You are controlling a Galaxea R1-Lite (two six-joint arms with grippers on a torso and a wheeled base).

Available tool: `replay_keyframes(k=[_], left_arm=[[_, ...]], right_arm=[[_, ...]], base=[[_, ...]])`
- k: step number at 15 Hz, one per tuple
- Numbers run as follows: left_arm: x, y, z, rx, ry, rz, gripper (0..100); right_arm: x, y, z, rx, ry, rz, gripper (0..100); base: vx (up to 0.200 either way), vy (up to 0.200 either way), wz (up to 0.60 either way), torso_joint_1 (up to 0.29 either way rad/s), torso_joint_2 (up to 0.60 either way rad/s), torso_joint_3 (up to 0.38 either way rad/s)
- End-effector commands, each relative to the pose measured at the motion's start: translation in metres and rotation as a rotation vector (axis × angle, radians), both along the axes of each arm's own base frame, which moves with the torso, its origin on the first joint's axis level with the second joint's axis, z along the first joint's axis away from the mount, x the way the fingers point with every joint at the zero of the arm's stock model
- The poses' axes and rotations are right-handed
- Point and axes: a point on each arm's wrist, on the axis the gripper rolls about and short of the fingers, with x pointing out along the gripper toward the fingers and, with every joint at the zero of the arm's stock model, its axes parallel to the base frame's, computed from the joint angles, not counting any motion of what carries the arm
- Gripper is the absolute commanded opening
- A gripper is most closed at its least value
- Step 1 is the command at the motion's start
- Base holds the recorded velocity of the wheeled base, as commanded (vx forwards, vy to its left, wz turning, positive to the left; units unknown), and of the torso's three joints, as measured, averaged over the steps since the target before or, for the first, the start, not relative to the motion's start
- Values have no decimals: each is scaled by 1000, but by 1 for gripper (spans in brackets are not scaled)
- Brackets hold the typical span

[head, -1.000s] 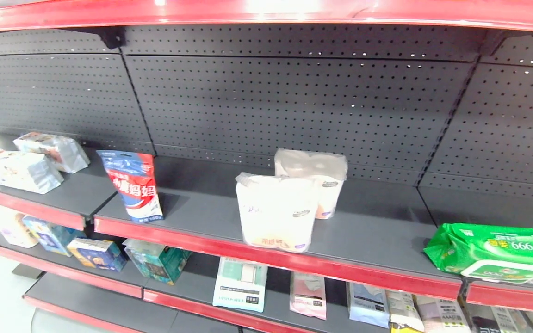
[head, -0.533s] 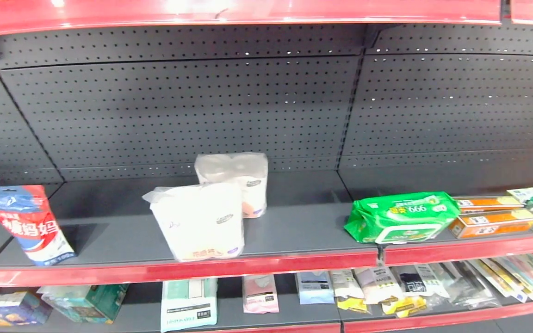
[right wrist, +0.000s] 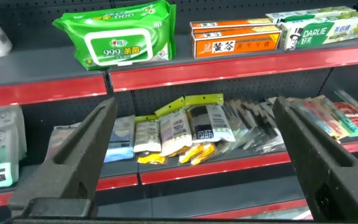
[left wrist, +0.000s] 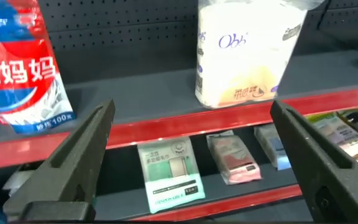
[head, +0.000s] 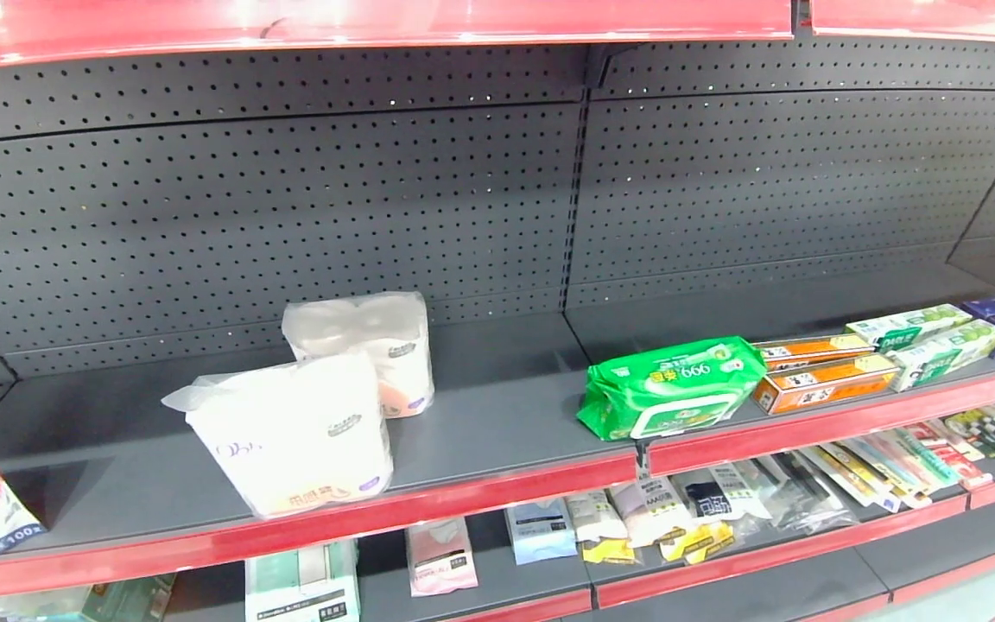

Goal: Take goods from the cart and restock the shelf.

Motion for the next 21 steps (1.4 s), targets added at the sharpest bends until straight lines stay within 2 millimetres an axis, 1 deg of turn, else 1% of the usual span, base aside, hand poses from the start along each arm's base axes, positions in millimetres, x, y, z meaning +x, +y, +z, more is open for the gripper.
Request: replay_keyframes(k=[1, 2, 3, 4, 5, 6, 7, 10, 18, 20, 21], left_arm=[[12, 0, 87, -32, -5, -5, 100], [35, 1, 138, -116, 5, 20, 100], [59, 1, 169, -126, 30, 62, 100], [77, 3, 169, -112, 105, 127, 100], [84, 4, 165, -100, 146, 166, 100], [97, 7, 149, -77, 253, 259, 100], [103, 8, 144, -69, 288, 295, 100], [124, 21, 118, -78, 457, 423, 100], [151, 27, 92, -59, 649, 425, 100], [163, 28, 83, -54, 710, 426, 100], [172, 30, 77, -51, 737, 422, 100]], right_arm=[[0, 0, 0, 0, 2, 1, 100], [0, 0, 0, 0, 2, 0, 100], [0, 0, 0, 0, 2, 0, 100], [0, 0, 0, 0, 2, 0, 100], [0, 0, 0, 0, 2, 0, 100], [0, 0, 0, 0, 2, 0, 100], [0, 0, 0, 0, 2, 0, 100], [0, 0, 0, 0, 2, 0, 100], [0, 0, 0, 0, 2, 0, 100], [0, 0, 0, 0, 2, 0, 100], [0, 0, 0, 0, 2, 0, 100]], base=[[0, 0, 0, 0, 0, 0], [0, 0, 0, 0, 0, 0], [0, 0, 0, 0, 0, 0], [0, 0, 0, 0, 0, 0], [0, 0, 0, 0, 0, 0], [0, 0, 0, 0, 0, 0], [0, 0, 0, 0, 0, 0], [0, 0, 0, 0, 0, 0], [0, 0, 0, 0, 0, 0], [0, 0, 0, 0, 0, 0], [0, 0, 0, 0, 0, 0]])
